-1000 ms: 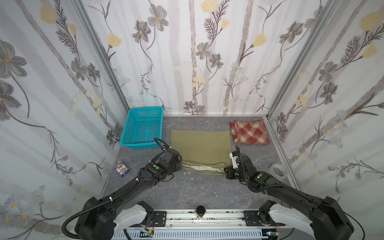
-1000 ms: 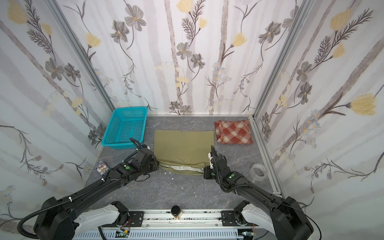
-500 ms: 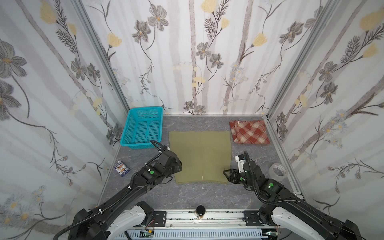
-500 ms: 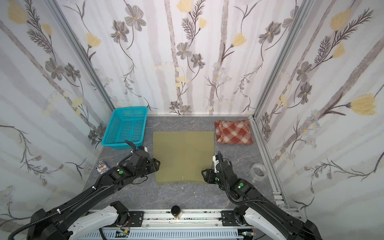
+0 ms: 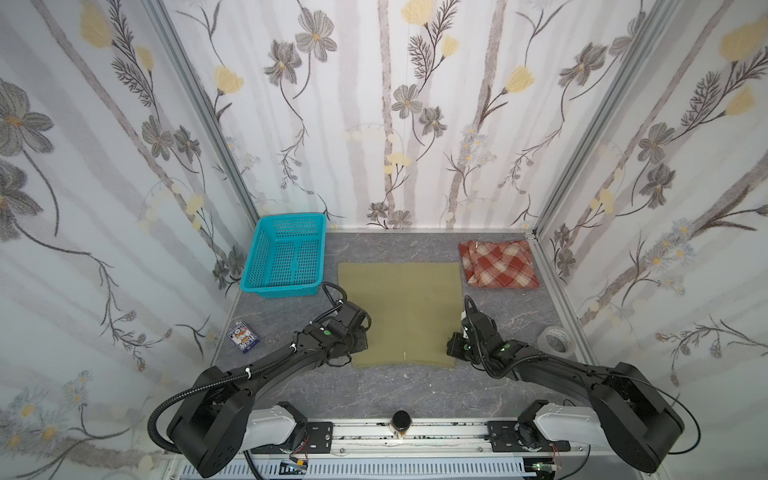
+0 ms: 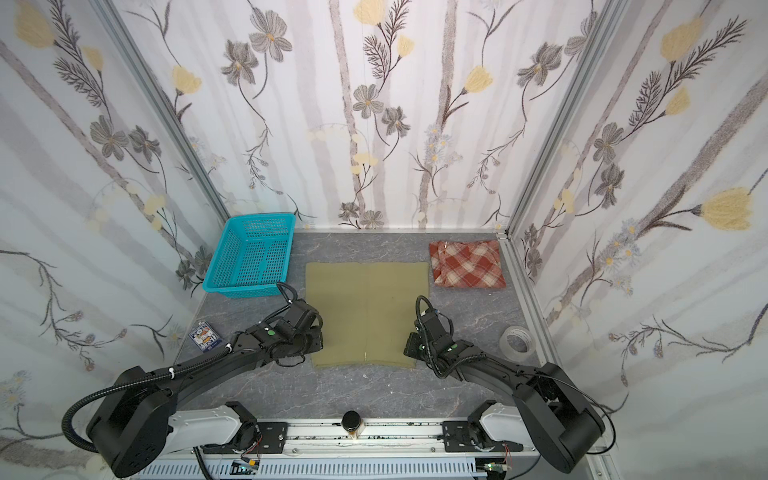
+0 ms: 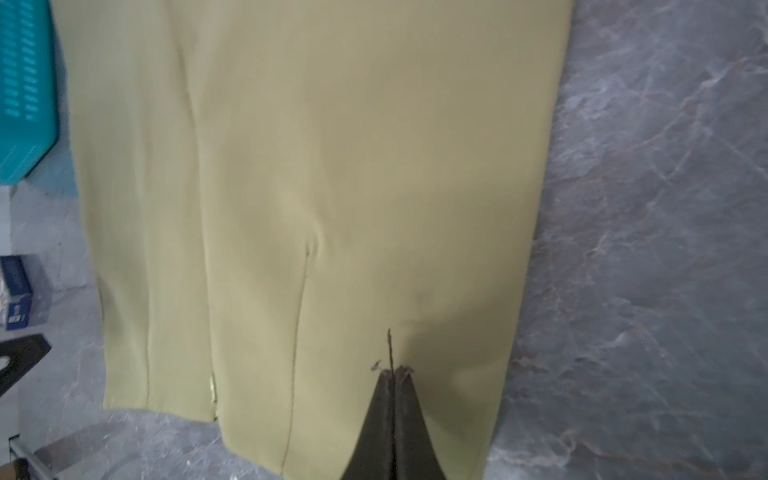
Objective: Fold and stack the skirts
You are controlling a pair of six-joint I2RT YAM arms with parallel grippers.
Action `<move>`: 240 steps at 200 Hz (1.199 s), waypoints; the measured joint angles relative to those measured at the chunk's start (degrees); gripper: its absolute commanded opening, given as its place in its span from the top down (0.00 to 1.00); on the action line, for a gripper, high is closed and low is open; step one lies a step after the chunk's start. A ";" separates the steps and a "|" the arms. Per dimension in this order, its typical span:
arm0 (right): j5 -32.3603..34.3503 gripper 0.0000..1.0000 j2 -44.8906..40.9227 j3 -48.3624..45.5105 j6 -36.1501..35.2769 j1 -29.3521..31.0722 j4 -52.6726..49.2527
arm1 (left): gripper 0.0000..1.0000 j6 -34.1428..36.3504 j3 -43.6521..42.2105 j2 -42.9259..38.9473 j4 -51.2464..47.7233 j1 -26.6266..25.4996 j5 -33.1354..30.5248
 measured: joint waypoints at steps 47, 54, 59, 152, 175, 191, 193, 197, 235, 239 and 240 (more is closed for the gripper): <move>-0.15 1.00 11.37 5.35 0.79 -3.43 5.95 | 0.79 -0.04 -0.07 6.58 2.89 -0.81 2.34; -0.11 1.00 12.61 6.25 0.76 -3.82 6.62 | 0.80 -0.04 -0.04 7.08 3.04 -0.85 2.34; -0.09 1.00 13.57 6.97 0.55 -4.09 6.99 | 0.80 -0.04 -0.02 7.34 3.15 -0.90 2.34; 1.05 1.00 26.27 24.46 -6.75 -10.56 0.09 | 0.79 -0.59 1.73 7.93 3.72 -1.75 5.51; 2.69 1.00 23.74 24.87 -8.81 -11.13 -2.91 | 0.83 -0.07 3.50 9.01 3.78 -1.75 5.81; 2.56 1.00 20.37 24.85 -9.77 -11.04 -3.52 | 0.94 0.59 4.79 11.50 4.28 -1.77 6.10; 2.54 1.00 20.00 24.83 -9.94 -11.02 -3.52 | 0.95 0.72 4.90 11.78 4.28 -1.79 6.16; 2.54 1.00 19.21 24.76 -10.16 -10.99 -3.52 | 0.96 1.09 5.05 12.26 4.26 -1.84 6.21; 0.98 1.00 12.52 22.40 -10.49 -10.99 -3.69 | 1.00 2.93 5.22 14.10 4.22 -2.12 5.66; 0.76 1.00 11.82 22.12 -10.47 -10.99 -3.74 | 1.00 2.93 5.22 14.14 4.24 -2.14 5.70; 0.72 1.00 11.61 22.01 -10.47 -10.99 -3.74 | 1.00 2.93 5.22 14.16 4.24 -2.14 5.70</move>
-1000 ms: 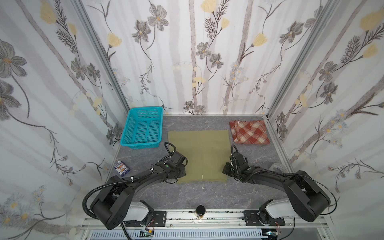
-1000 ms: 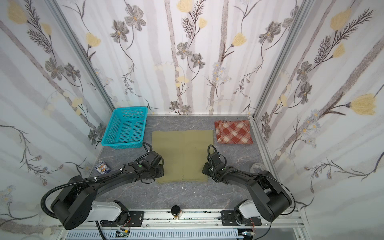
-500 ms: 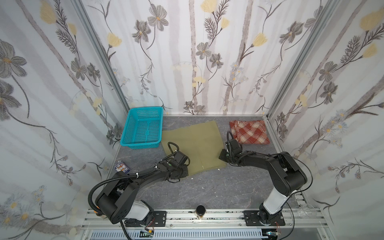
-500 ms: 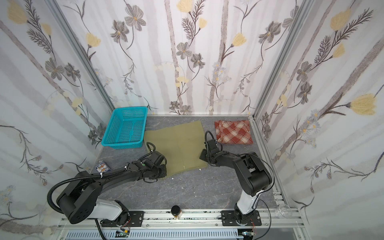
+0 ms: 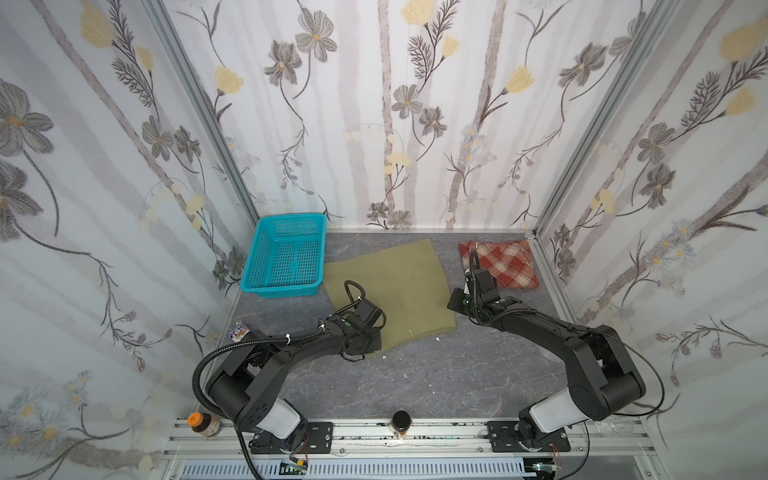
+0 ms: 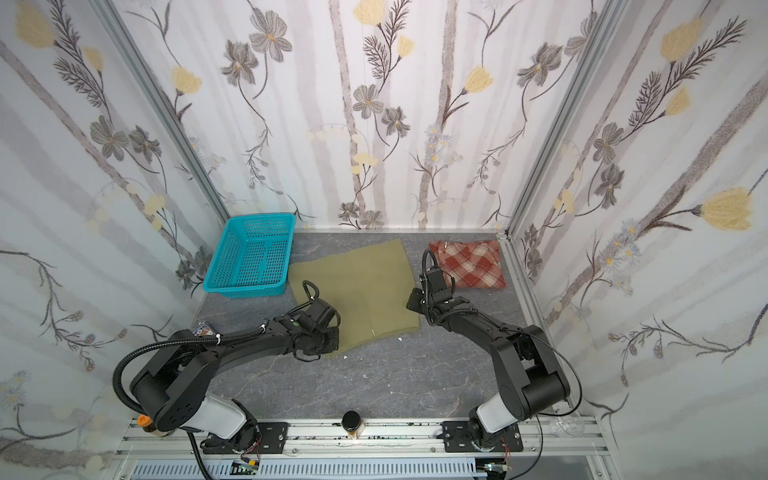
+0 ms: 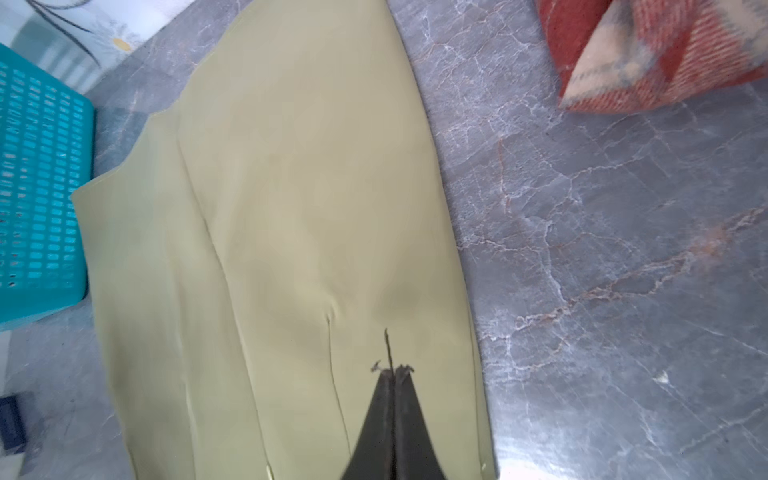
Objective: Fold and stack the skirts
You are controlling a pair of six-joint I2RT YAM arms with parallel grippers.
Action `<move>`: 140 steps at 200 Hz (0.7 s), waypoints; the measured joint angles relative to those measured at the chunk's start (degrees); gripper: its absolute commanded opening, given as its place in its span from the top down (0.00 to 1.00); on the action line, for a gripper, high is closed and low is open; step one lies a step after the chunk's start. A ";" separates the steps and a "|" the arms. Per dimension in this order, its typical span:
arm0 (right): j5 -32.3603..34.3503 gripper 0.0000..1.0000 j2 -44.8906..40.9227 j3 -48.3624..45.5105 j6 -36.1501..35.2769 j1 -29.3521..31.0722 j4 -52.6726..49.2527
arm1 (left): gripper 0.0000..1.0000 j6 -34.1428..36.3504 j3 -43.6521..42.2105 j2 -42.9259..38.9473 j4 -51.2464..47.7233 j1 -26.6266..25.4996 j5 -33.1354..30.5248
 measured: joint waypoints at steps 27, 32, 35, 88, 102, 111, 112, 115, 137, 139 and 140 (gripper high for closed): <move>-1.09 1.00 -3.21 -1.46 0.00 0.04 0.02 | 1.00 -0.22 0.22 1.09 -0.11 -1.66 -0.09; -1.38 1.00 -3.96 -1.86 0.00 0.04 -0.11 | 1.00 -0.33 0.63 1.57 -0.07 -2.32 -0.13; -1.64 1.00 -4.61 -2.12 0.00 0.04 -0.24 | 1.00 -0.42 0.92 1.84 -0.02 -2.69 -0.04; -3.76 1.00 -14.51 -7.58 1.05 0.04 -1.62 | 1.00 -2.82 9.33 10.16 1.27 -9.44 2.67; -3.76 1.00 -17.70 -9.29 1.09 0.04 -2.14 | 1.00 -3.04 11.80 12.15 1.18 -10.54 3.63; -3.74 1.00 -19.63 -10.40 1.49 0.04 -2.23 | 1.00 -3.06 13.31 13.29 1.09 -11.15 4.17; -3.74 1.00 -19.89 -10.58 1.46 0.04 -2.23 | 1.00 -3.08 13.42 13.38 1.07 -11.19 4.22; -3.74 1.00 -20.41 -10.91 1.46 0.04 -2.25 | 1.00 -3.08 13.86 13.68 1.01 -11.37 4.39; -3.72 1.00 -23.65 -13.70 1.49 0.04 -2.45 | 1.00 -3.06 16.96 15.87 0.87 -12.72 5.73; -3.74 1.00 -23.87 -13.99 1.51 0.04 -2.45 | 1.00 -3.06 17.18 16.02 0.87 -12.83 5.90; -3.74 1.00 -24.02 -14.16 1.51 0.04 -2.45 | 1.00 -3.04 17.25 16.06 0.87 -12.87 5.92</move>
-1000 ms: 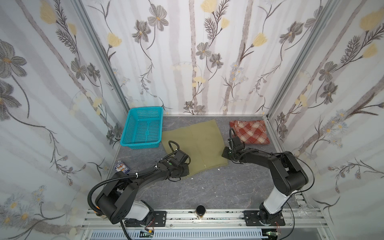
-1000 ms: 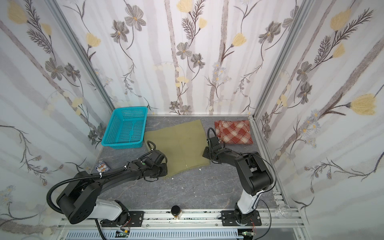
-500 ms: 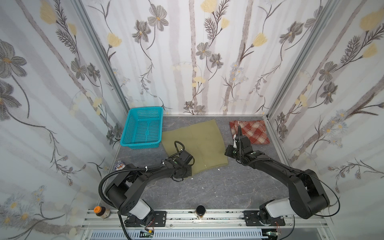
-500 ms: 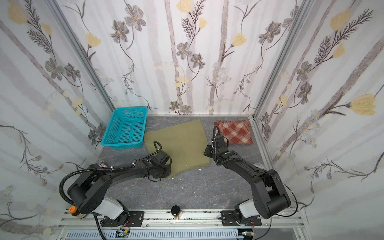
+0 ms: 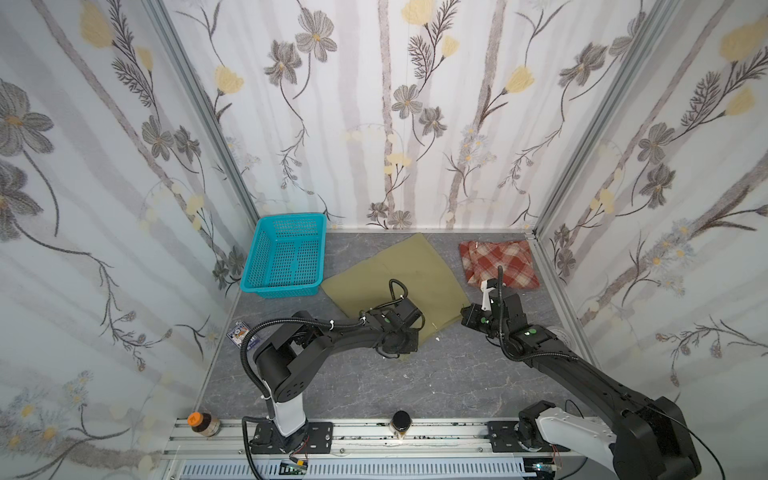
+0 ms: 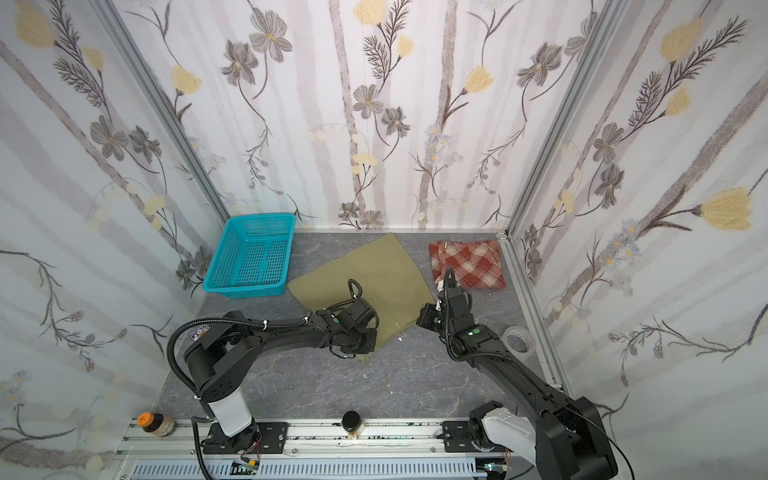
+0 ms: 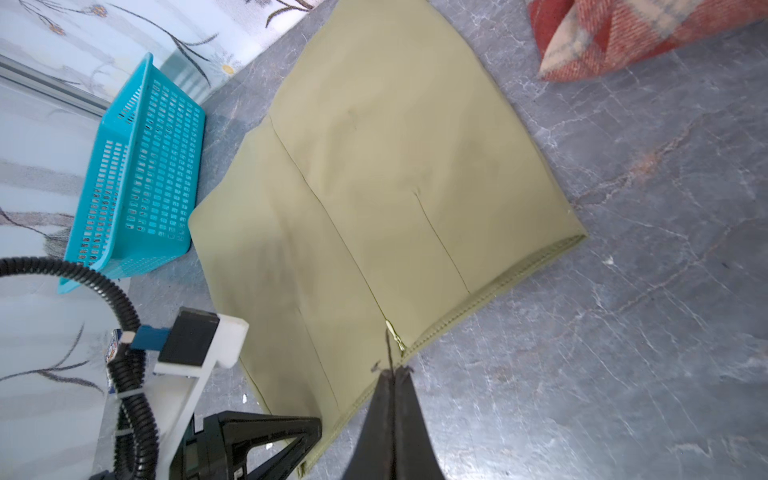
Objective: Fold and stack the skirts
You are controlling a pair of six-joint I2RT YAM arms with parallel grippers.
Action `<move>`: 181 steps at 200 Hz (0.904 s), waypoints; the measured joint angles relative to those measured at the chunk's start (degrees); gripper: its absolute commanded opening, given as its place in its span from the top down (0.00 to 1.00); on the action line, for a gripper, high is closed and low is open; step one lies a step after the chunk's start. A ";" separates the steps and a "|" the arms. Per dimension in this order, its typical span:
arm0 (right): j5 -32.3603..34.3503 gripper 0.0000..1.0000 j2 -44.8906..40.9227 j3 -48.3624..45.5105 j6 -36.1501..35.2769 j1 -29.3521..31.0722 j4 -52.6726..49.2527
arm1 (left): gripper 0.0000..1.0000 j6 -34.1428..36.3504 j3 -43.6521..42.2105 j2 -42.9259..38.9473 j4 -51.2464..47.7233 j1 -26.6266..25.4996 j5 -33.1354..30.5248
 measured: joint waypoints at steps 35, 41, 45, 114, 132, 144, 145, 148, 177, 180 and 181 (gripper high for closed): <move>0.07 1.00 -1.36 -2.25 -0.09 3.63 0.09 | 1.00 0.72 0.61 -1.79 -0.50 0.85 1.38; 0.20 1.00 -0.92 -1.95 -0.17 5.27 0.04 | 1.00 1.38 0.22 -3.28 -0.57 1.92 1.38; 0.35 1.00 -0.37 -1.53 -0.28 6.49 0.07 | 1.00 1.64 -0.07 -4.22 -0.59 2.64 1.36; 2.99 1.00 22.71 11.41 -1.62 22.27 1.33 | 1.00 5.09 -5.35 -13.33 -1.51 21.35 -2.29; 3.02 1.00 28.17 14.05 -2.14 25.27 1.81 | 1.00 6.10 -5.29 -14.36 -1.79 25.07 -4.15; 2.95 1.00 30.53 14.91 -2.25 26.93 1.81 | 1.00 6.62 -5.18 -15.37 -1.86 26.43 -4.11; 2.97 1.00 30.77 14.97 -2.27 27.08 1.81 | 1.00 6.69 -5.18 -15.50 -1.84 26.56 -4.11; 2.89 1.00 31.21 15.10 -2.38 27.36 1.81 | 1.00 6.88 -5.14 -15.76 -1.81 26.88 -4.15; 2.38 1.00 35.01 16.96 -3.08 28.74 1.25 | 1.00 7.54 -5.07 -18.12 -1.79 30.14 -4.94; 2.45 1.00 35.34 17.14 -3.10 28.89 1.09 | 1.00 7.56 -5.07 -18.34 -1.79 30.51 -5.05; 2.45 1.00 35.41 17.16 -3.10 28.92 1.05 | 1.00 7.56 -5.07 -18.43 -1.79 30.64 -5.05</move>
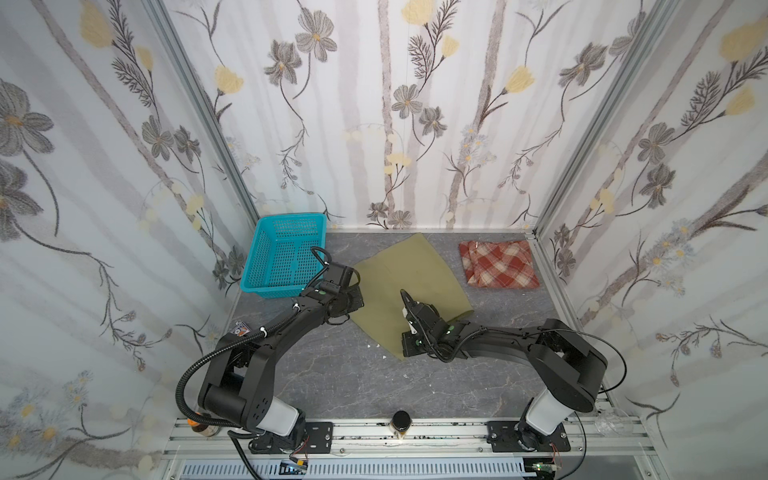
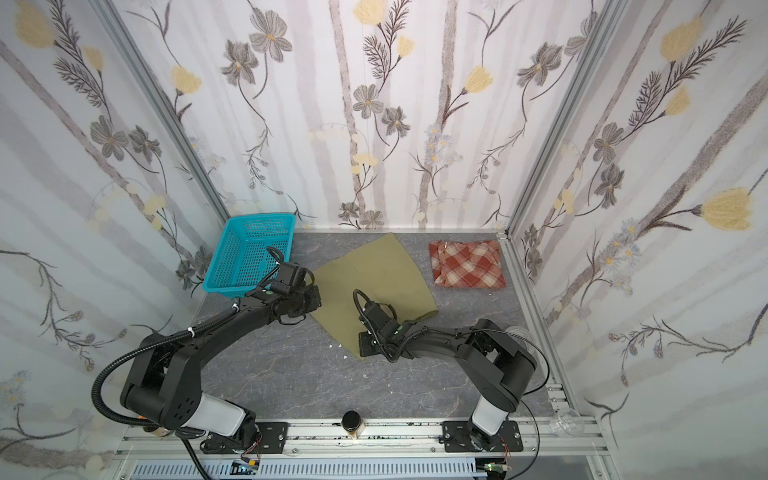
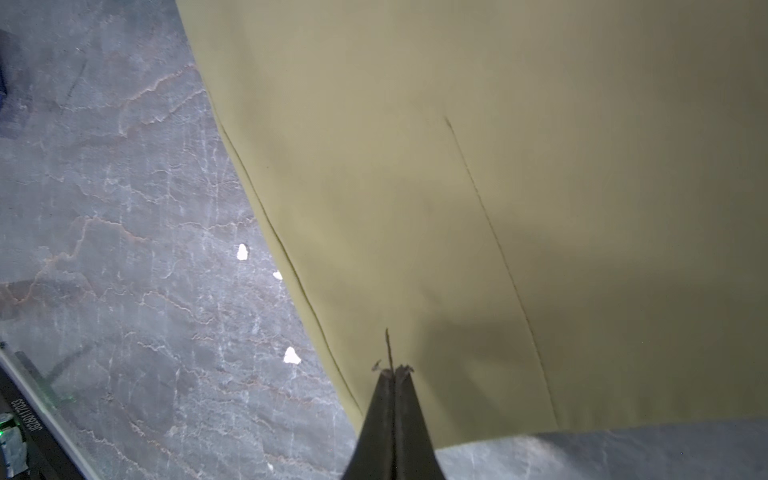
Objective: Fold and stack the skirts
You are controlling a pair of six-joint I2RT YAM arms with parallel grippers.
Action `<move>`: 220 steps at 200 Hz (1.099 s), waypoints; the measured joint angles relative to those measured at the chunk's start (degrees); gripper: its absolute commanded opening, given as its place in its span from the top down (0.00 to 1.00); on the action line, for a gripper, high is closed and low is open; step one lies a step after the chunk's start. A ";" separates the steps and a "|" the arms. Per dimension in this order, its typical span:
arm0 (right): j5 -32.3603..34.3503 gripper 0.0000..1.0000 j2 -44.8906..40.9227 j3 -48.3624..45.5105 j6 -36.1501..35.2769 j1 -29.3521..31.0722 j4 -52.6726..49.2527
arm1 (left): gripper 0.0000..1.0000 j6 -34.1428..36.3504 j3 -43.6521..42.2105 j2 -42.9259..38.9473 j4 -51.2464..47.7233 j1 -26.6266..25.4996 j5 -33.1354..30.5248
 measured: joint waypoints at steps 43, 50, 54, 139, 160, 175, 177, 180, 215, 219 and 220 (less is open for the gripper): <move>-1.18 1.00 1.33 0.42 -0.20 1.22 -2.14 | 1.00 1.09 0.35 -0.96 -0.07 2.29 -0.42; -1.18 1.00 1.33 0.20 -0.20 1.22 -2.32 | 1.00 1.25 0.44 -0.96 -0.04 2.64 -0.44; -1.20 1.00 1.31 0.02 -0.20 1.22 -2.43 | 1.00 1.25 0.48 -0.96 -0.02 2.82 -0.46; -1.42 1.00 -4.96 -6.62 -0.04 1.25 -4.37 | 1.00 2.14 0.55 -0.96 0.00 4.48 -0.79; -1.44 1.00 -7.74 -9.29 0.07 1.25 -5.14 | 1.00 2.27 -0.70 -1.01 0.00 4.52 -0.72; -1.40 1.00 -9.57 -10.01 0.09 1.25 -7.63 | 1.00 2.32 -1.92 -1.22 -0.13 4.52 -0.57; -1.40 1.00 -9.70 -10.03 0.09 1.25 -7.91 | 1.00 2.32 -2.08 -1.27 -0.17 4.52 -0.57; -1.38 1.00 -10.16 -10.08 0.09 1.25 -8.70 | 1.00 2.29 -2.32 -1.33 -0.22 4.52 -0.55; 0.66 1.00 -13.46 -8.02 -0.04 1.25 -13.94 | 1.00 2.01 -3.45 -0.59 -0.37 4.52 0.20; 0.83 1.00 -13.20 -7.23 -0.20 1.25 -14.21 | 1.00 1.90 -3.50 -0.35 -0.42 4.52 0.22; 0.85 1.00 -13.16 -7.13 -0.20 1.25 -14.21 | 1.00 1.86 -3.50 -0.31 -0.42 4.52 0.22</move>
